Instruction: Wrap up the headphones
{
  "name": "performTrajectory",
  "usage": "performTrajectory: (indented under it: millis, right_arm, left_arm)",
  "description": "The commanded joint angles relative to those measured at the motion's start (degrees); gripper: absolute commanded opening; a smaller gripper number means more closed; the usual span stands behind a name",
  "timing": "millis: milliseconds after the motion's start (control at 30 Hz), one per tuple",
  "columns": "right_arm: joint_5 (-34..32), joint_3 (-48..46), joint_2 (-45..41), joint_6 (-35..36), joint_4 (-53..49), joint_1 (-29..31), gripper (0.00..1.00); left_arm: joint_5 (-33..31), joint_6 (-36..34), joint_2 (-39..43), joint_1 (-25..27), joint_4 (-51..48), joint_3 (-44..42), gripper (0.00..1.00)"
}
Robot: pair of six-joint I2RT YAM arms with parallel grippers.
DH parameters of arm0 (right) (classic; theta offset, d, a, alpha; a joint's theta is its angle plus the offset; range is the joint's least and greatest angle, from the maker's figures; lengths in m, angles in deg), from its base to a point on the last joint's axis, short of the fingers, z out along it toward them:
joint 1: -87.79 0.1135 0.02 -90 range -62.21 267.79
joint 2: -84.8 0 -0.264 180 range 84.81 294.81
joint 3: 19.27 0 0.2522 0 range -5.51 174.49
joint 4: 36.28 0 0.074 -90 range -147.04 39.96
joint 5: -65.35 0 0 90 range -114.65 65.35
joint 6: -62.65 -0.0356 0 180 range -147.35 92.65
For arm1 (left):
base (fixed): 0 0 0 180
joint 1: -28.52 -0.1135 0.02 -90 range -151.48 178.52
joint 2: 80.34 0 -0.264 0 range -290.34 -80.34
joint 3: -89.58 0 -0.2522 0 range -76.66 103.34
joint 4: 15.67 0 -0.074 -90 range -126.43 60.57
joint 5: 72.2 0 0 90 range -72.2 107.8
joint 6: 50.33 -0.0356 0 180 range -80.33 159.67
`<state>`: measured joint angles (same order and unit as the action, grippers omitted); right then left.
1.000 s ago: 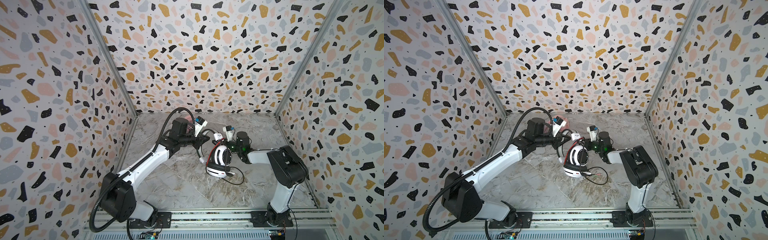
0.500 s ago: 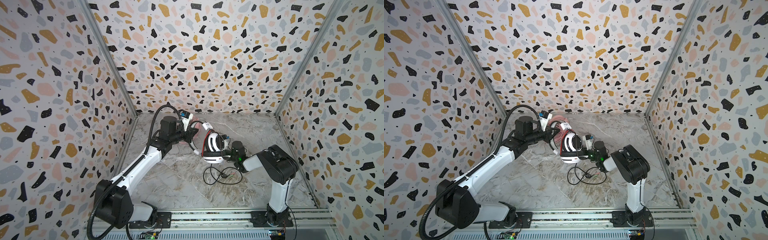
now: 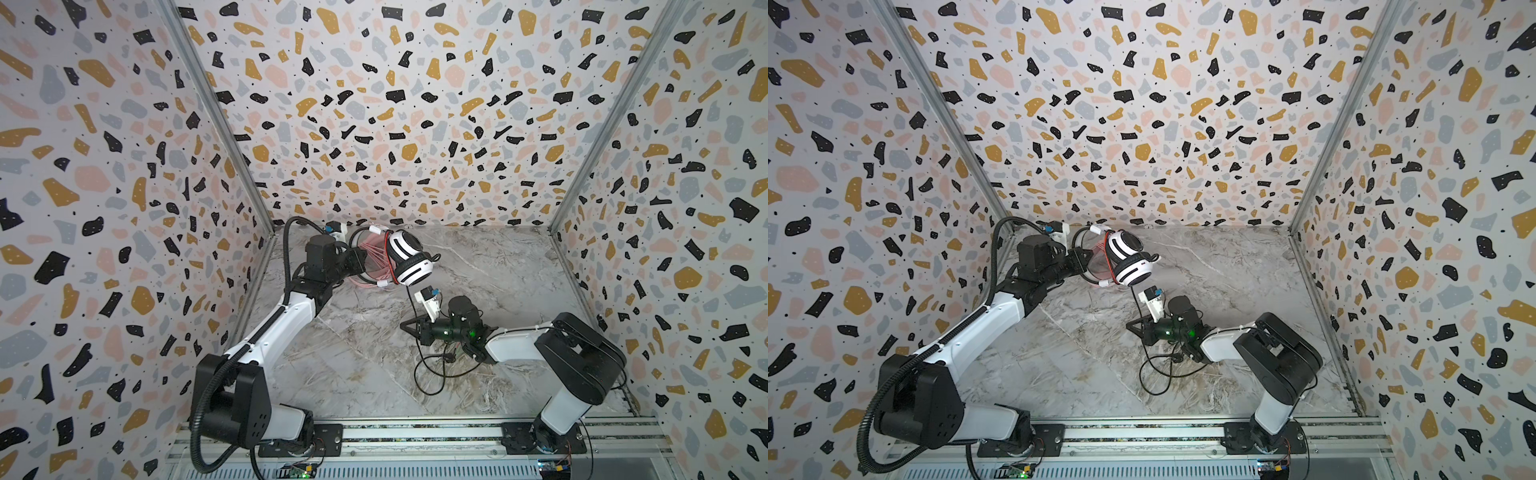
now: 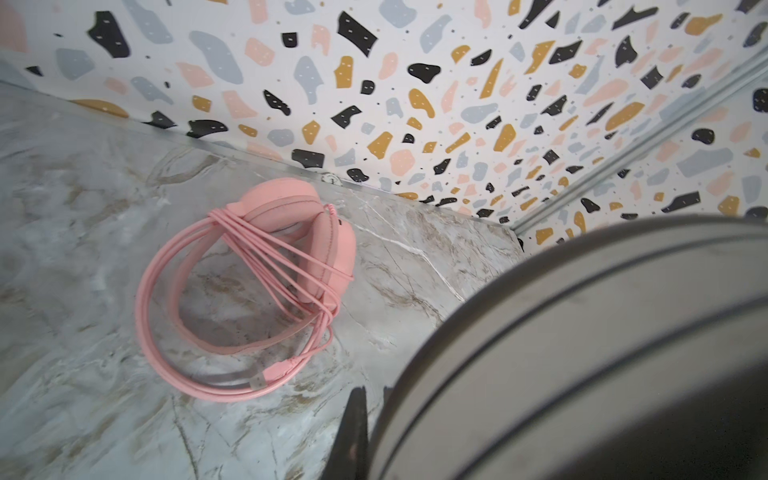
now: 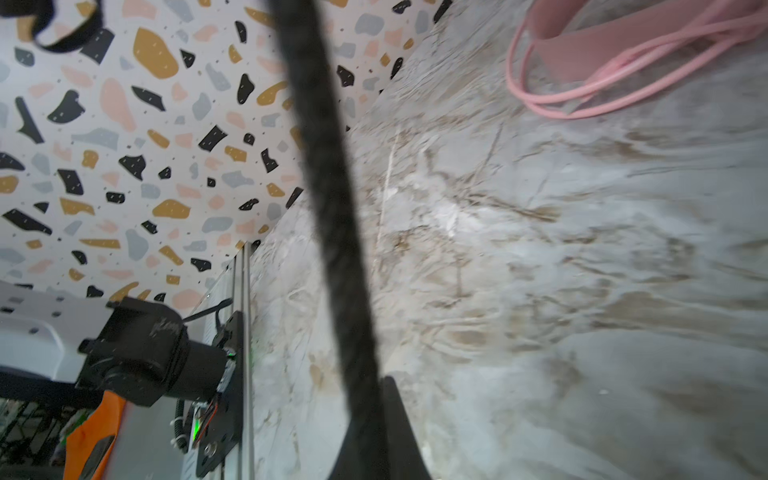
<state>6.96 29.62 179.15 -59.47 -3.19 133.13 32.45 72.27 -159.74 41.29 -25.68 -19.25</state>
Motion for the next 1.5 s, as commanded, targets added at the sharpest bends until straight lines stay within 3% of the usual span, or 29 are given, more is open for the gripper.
performTrajectory:
  millis: [0, 300, 467, 533, 900, 1267, 1467]
  right_arm:
    - [-4.32, -2.70, -5.42, 2.05, -3.84, 2.44, 0.07]
    - [-14.46, 2.22, -12.88, 9.61, -20.01, 9.10, 0.07]
    - [-21.39, 6.47, -16.17, 15.12, -31.23, 11.85, 0.07]
    - [-22.34, 7.30, -17.24, 16.32, -34.01, 11.82, 0.07]
    - [-27.21, 9.72, -27.25, 18.54, -40.76, 12.82, 0.05]
    - [-32.18, 29.76, -25.21, 27.23, -58.45, 13.37, 0.06]
    - [-40.40, 38.98, -21.49, 32.77, -66.18, 13.37, 0.06]
  left_arm:
    - [-5.20, 6.58, 3.31, -1.00, 9.13, -1.44, 0.00]
    - [-13.80, 7.00, 5.06, -2.22, 6.79, -2.47, 0.00]
    - [-31.52, 15.19, 6.72, -2.40, -1.36, -2.47, 0.00]
    - [-35.60, 16.07, 7.61, -2.49, -2.81, -2.54, 0.00]
    - [-38.04, 14.69, 6.90, -2.50, -4.46, -1.95, 0.00]
    - [-39.23, 14.32, 7.23, -2.34, -4.46, -2.12, 0.00]
    - [-41.97, 11.55, 9.62, 0.70, -2.26, -3.26, 0.00]
